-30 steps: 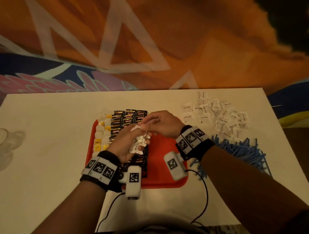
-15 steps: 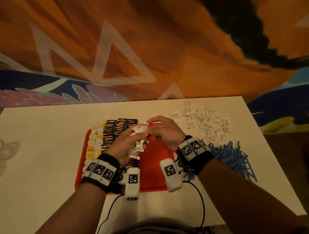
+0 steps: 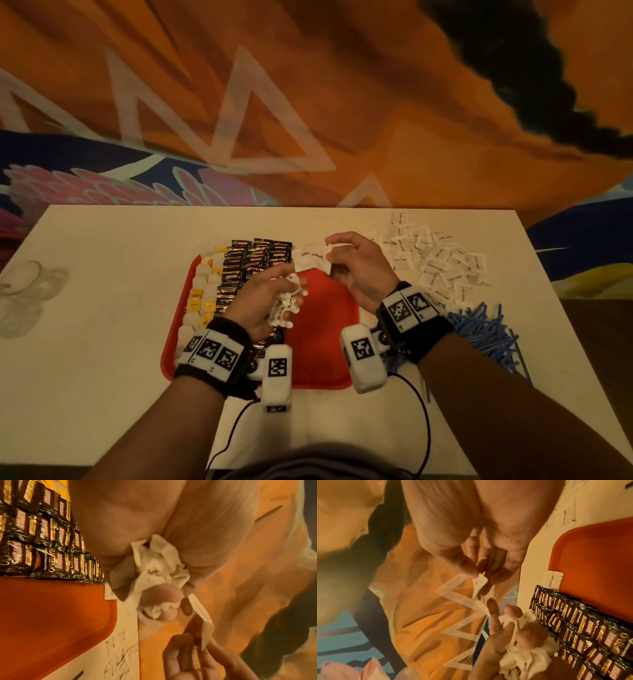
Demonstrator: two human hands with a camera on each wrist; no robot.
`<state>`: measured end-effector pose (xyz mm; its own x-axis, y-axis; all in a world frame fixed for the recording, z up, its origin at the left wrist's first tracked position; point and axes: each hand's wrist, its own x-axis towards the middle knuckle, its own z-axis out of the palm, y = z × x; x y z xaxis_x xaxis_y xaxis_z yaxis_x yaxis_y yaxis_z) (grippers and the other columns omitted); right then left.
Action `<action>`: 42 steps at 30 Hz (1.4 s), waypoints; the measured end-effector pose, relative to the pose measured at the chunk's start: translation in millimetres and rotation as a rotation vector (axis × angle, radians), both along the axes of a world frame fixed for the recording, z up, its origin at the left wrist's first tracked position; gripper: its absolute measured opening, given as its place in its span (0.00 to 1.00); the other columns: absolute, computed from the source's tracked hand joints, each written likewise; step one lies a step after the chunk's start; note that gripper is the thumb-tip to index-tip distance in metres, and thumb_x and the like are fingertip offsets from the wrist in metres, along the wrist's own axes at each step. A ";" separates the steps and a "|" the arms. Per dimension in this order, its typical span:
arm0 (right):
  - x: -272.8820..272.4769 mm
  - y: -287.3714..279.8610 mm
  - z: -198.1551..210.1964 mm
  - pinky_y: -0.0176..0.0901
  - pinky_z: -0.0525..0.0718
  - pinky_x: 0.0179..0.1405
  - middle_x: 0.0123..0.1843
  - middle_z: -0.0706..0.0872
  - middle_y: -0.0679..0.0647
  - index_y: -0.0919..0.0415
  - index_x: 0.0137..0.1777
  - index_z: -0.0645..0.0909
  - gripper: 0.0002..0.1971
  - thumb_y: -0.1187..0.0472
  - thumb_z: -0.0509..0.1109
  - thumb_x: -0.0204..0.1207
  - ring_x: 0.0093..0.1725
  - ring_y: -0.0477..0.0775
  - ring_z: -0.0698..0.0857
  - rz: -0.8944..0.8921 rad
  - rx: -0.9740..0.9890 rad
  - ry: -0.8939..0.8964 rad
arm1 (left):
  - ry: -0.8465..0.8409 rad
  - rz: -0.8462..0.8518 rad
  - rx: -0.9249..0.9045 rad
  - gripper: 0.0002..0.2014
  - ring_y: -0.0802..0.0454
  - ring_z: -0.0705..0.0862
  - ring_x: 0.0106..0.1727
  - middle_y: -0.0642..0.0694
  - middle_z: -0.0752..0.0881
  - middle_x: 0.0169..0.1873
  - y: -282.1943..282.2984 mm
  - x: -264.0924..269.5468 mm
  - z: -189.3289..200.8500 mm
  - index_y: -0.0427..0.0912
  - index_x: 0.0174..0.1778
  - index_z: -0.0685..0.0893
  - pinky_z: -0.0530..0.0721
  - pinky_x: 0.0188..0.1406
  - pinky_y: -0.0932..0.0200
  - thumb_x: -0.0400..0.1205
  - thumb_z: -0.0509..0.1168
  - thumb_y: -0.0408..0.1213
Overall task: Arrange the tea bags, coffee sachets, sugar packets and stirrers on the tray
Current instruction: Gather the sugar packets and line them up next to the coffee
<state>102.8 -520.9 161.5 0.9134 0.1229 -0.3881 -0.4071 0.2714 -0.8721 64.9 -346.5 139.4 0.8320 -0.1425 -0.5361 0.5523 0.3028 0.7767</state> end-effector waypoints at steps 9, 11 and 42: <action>-1.8 -5.7 -2.5 0.42 0.80 0.32 0.32 0.83 0.51 0.56 0.51 0.86 0.15 0.76 0.69 0.72 0.30 0.50 0.79 0.225 -0.398 -0.243 | -0.025 0.041 0.095 0.18 0.53 0.78 0.26 0.44 0.85 0.36 -4.0 0.0 2.1 0.38 0.58 0.87 0.70 0.15 0.65 0.75 0.75 0.42; 0.1 -5.8 -3.6 0.45 0.81 0.34 0.36 0.85 0.52 0.55 0.47 0.86 0.13 0.74 0.69 0.72 0.31 0.49 0.82 0.049 -0.423 -0.221 | -0.049 0.074 0.156 0.14 0.53 0.79 0.26 0.43 0.87 0.36 -6.9 2.6 2.7 0.37 0.58 0.88 0.70 0.17 0.64 0.78 0.75 0.36; 17.8 -1.1 -33.5 0.45 0.85 0.44 0.36 0.90 0.47 0.49 0.35 0.90 0.05 0.52 0.81 0.70 0.39 0.47 0.86 0.300 -0.634 -0.257 | -0.005 0.196 0.272 0.14 0.54 0.81 0.27 0.46 0.87 0.34 -0.7 -3.6 -20.8 0.39 0.55 0.87 0.73 0.17 0.61 0.78 0.76 0.42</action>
<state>120.6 -522.0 128.0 0.9474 0.2046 -0.2463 -0.1467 -0.4062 -0.9019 61.3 -347.2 118.6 0.8323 0.1685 -0.5282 0.4997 0.1846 0.8463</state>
